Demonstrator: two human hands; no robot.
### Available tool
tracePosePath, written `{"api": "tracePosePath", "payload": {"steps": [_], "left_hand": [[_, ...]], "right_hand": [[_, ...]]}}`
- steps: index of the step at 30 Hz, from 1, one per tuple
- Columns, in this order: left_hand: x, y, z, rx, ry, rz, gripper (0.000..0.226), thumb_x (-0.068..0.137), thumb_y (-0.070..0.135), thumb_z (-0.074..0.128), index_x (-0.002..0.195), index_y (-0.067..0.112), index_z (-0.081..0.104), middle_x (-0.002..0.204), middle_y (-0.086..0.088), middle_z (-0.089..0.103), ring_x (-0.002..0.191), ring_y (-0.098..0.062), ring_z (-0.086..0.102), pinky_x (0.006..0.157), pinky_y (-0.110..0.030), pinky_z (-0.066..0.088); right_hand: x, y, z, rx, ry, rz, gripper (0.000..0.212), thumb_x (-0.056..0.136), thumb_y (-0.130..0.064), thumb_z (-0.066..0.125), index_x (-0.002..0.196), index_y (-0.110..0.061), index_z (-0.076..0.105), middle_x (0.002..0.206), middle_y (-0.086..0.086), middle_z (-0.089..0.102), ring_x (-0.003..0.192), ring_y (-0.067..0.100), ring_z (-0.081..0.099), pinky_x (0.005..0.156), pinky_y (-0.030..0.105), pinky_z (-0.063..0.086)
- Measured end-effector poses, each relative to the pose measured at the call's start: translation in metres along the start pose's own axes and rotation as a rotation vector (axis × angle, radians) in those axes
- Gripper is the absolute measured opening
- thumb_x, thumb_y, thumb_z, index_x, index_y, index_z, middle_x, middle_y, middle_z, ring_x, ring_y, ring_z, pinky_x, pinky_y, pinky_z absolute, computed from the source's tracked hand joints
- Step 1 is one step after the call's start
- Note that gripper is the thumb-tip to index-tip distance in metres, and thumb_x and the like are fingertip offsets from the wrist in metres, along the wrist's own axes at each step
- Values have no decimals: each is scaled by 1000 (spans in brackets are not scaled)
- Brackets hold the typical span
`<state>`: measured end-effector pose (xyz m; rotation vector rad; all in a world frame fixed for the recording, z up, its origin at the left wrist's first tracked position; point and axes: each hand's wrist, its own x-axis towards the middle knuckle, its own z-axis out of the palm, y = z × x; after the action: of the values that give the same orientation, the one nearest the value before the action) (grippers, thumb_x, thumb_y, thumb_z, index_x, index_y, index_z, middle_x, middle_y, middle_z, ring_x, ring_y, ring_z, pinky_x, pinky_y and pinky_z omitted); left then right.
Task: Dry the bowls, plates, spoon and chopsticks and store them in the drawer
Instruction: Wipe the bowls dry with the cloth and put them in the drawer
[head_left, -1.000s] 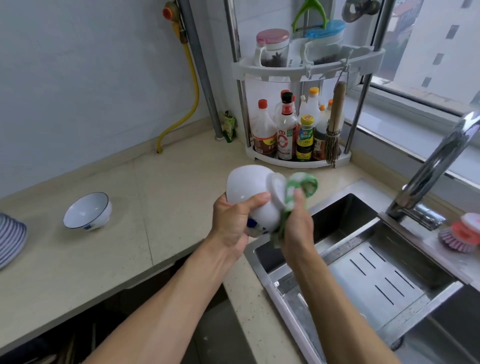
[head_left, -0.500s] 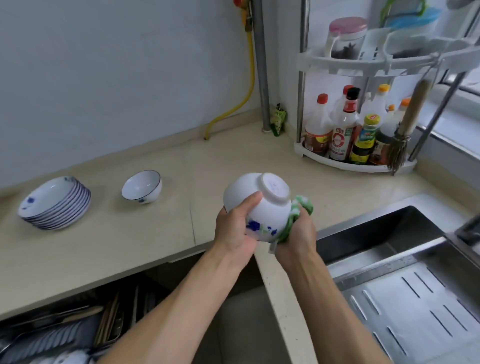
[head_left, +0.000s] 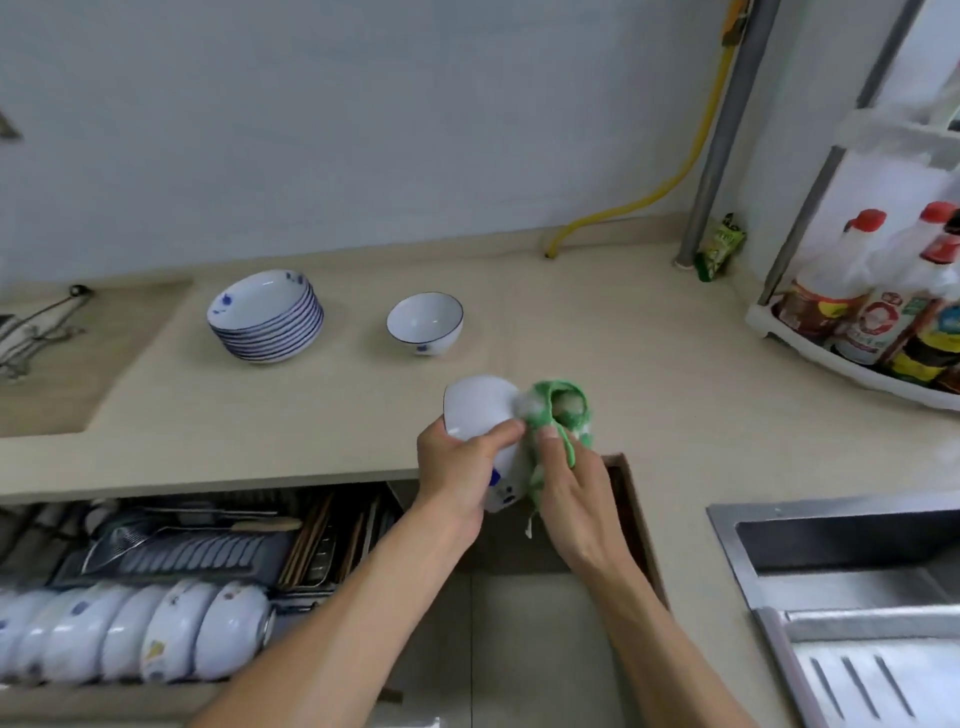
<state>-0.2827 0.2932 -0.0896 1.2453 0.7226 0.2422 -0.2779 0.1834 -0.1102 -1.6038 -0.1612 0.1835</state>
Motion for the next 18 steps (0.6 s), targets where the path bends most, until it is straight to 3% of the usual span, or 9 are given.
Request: {"api": "tracePosePath", "payload": {"steps": [3, 5, 6, 8, 10, 13, 15, 16, 18], "left_hand": [[9, 2, -44, 92, -57, 57, 42, 59, 8, 91, 96, 14, 71, 93, -8, 76, 89, -28, 72, 77, -42, 62], [12, 3, -67, 158, -104, 58, 49, 53, 13, 93, 97, 14, 71, 94, -6, 76, 89, -24, 72, 77, -41, 62], [18, 6, -88, 161, -116, 66, 46, 56, 10, 93, 97, 13, 72, 94, -6, 76, 89, -23, 72, 78, -39, 61], [31, 12, -119, 152, -155, 73, 38, 66, 3, 89, 100, 9, 74, 94, -7, 77, 92, -25, 73, 84, -40, 60], [44, 19, -160, 191, -235, 66, 37, 70, -2, 86, 104, 7, 75, 97, -8, 77, 97, -28, 73, 90, -42, 58], [53, 22, -212, 316, -328, 43, 42, 62, 2, 90, 101, 6, 73, 98, -12, 76, 96, -30, 72, 85, -42, 59], [55, 20, -242, 396, -362, 24, 45, 57, 9, 91, 98, 7, 73, 98, -12, 75, 91, -26, 72, 78, -40, 60], [56, 20, -252, 409, -356, 14, 42, 59, 8, 91, 97, 8, 73, 98, -12, 75, 89, -24, 72, 76, -38, 59], [62, 19, -278, 392, -320, -1, 33, 65, -1, 87, 94, 8, 74, 93, -9, 76, 85, -21, 71, 75, -34, 57]], "right_hand": [[14, 3, 38, 149, -27, 137, 40, 109, -37, 33, 104, -18, 68, 81, -10, 74, 79, 1, 69, 70, 21, 55], [21, 4, 63, 161, 4, 161, 43, 107, -45, 32, 116, -22, 67, 103, -4, 75, 100, 11, 70, 92, 39, 56], [17, 3, 85, 129, 2, 107, 41, 107, -44, 31, 119, -25, 66, 111, -3, 73, 107, 12, 68, 98, 39, 53], [5, 6, 113, 59, -43, -40, 34, 109, -36, 33, 116, -30, 65, 115, -4, 71, 112, 11, 65, 99, 33, 50], [-11, 10, 145, -26, -124, -106, 34, 108, -36, 35, 114, -28, 67, 113, -3, 70, 112, 14, 64, 98, 36, 51], [-7, 17, 177, -80, -161, 4, 41, 106, -45, 35, 114, -22, 69, 108, 4, 72, 105, 23, 67, 93, 47, 54], [-1, 15, 202, -83, -184, 151, 43, 107, -40, 36, 100, -16, 71, 95, 11, 75, 94, 30, 70, 84, 46, 54], [-1, 17, 213, -99, -208, 170, 41, 106, -40, 37, 97, -19, 71, 95, 11, 75, 95, 29, 69, 87, 44, 54], [-14, 24, 244, -186, -262, 99, 33, 100, -47, 40, 102, -38, 72, 115, 1, 71, 114, 17, 63, 102, 41, 48]]}}
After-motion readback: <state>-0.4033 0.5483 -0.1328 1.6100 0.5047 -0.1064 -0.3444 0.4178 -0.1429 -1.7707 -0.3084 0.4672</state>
